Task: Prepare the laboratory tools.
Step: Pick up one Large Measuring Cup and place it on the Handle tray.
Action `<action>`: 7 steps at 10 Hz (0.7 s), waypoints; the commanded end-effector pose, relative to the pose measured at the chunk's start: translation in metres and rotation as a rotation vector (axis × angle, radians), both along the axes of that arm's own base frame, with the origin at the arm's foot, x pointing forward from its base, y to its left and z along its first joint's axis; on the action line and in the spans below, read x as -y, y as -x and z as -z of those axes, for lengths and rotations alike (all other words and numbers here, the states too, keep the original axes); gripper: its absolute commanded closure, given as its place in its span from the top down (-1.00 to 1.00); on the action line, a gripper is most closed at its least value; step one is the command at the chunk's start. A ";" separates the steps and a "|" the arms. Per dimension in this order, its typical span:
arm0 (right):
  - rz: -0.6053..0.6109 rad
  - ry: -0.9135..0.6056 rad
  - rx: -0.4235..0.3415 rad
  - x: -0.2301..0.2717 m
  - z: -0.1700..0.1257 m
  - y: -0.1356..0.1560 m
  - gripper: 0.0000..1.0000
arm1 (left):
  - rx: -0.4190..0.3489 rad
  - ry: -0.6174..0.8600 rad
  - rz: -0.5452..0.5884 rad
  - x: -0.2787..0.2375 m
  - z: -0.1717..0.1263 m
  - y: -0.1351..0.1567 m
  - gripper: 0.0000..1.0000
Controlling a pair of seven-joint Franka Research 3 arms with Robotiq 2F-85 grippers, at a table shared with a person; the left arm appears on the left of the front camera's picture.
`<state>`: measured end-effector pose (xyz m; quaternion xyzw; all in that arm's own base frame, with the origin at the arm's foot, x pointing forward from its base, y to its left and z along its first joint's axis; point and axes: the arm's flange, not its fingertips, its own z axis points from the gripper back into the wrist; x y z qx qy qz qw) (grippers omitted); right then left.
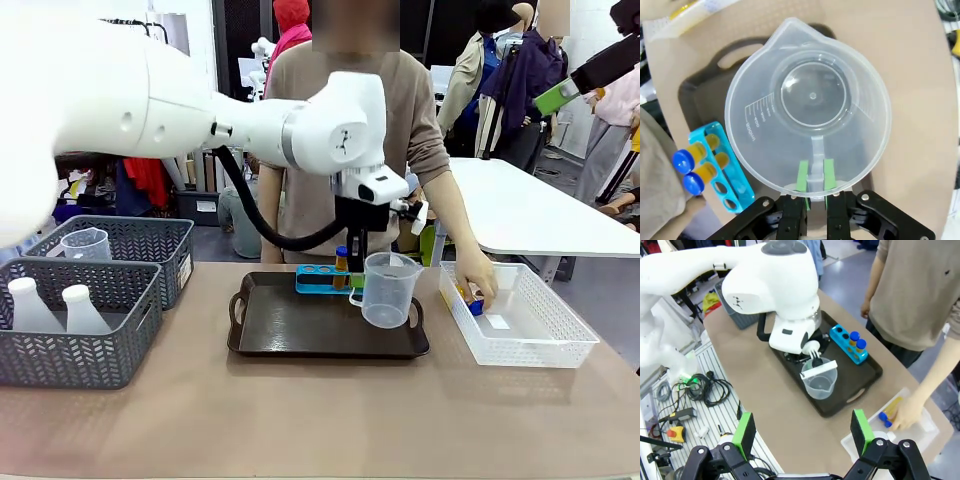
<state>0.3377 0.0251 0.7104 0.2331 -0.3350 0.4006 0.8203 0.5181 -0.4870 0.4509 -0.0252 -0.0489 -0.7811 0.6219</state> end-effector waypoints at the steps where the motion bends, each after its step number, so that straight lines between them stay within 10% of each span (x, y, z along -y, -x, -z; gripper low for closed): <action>1: -0.013 -0.017 0.005 -0.001 -0.001 0.000 1.00 | 0.033 -0.002 -0.033 -0.015 0.013 -0.006 -1.00; 7: -0.013 -0.017 0.005 -0.001 -0.001 0.000 1.00 | 0.010 0.024 -0.120 -0.022 0.055 -0.032 -1.00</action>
